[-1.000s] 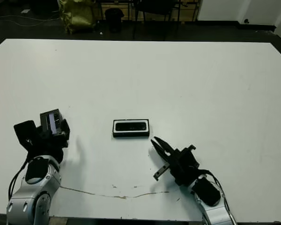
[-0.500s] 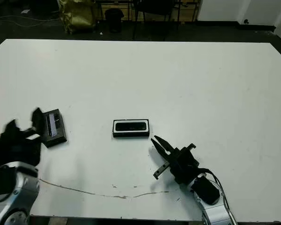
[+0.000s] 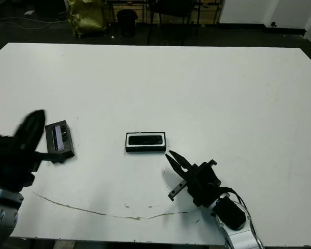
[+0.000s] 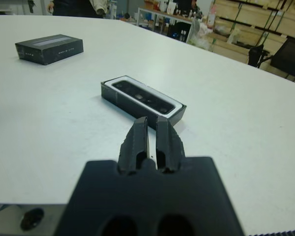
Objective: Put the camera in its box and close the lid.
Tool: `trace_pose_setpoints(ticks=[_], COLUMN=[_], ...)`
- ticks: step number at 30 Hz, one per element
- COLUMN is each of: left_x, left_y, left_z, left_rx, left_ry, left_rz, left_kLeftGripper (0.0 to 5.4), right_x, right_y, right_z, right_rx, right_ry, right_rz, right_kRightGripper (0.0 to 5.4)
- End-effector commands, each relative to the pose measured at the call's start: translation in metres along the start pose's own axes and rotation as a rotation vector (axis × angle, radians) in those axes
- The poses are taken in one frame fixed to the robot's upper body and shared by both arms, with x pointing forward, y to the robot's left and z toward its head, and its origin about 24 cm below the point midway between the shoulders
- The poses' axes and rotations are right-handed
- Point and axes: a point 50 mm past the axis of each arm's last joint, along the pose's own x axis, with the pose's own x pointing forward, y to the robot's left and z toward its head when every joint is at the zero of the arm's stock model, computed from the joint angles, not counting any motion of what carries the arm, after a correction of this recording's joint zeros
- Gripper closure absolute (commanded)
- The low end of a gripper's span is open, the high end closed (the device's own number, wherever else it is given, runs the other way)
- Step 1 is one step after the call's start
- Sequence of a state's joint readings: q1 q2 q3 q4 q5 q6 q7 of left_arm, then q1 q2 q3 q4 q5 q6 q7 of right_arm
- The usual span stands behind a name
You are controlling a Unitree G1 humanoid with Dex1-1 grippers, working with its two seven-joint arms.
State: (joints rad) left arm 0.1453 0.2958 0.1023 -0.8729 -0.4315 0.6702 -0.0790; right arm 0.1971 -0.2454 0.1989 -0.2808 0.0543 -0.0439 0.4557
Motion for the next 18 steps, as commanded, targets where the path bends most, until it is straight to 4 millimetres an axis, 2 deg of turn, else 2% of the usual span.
trace_pose_setpoints(ticks=[1, 5, 8, 18], left_x=[0.015, 0.034, 0.043, 0.068], left_y=[-0.001, -0.003, -0.007, -0.011], left_z=[-0.015, -0.036, -0.043, -0.065], left_rx=[0.046, 0.011, 0.000, -0.231], left_ry=[0.034, 0.056, 0.106, 0.314], left_rz=[-0.130, -0.225, -0.226, 0.049], left_kLeftGripper=[5.38, 5.38, 5.38, 5.38], right_x=[-0.003, -0.002, -0.003, -0.004], right_y=[0.001, 0.000, -0.001, -0.001], right_z=[-0.005, -0.006, -0.004, -0.009], right_rx=[-0.006, 0.009, -0.017, -0.010], right_ry=[0.043, 0.029, 0.042, 0.048], right_rz=[-0.012, -0.004, -0.003, -0.011], right_kRightGripper=[5.40, 5.40, 5.40, 5.40])
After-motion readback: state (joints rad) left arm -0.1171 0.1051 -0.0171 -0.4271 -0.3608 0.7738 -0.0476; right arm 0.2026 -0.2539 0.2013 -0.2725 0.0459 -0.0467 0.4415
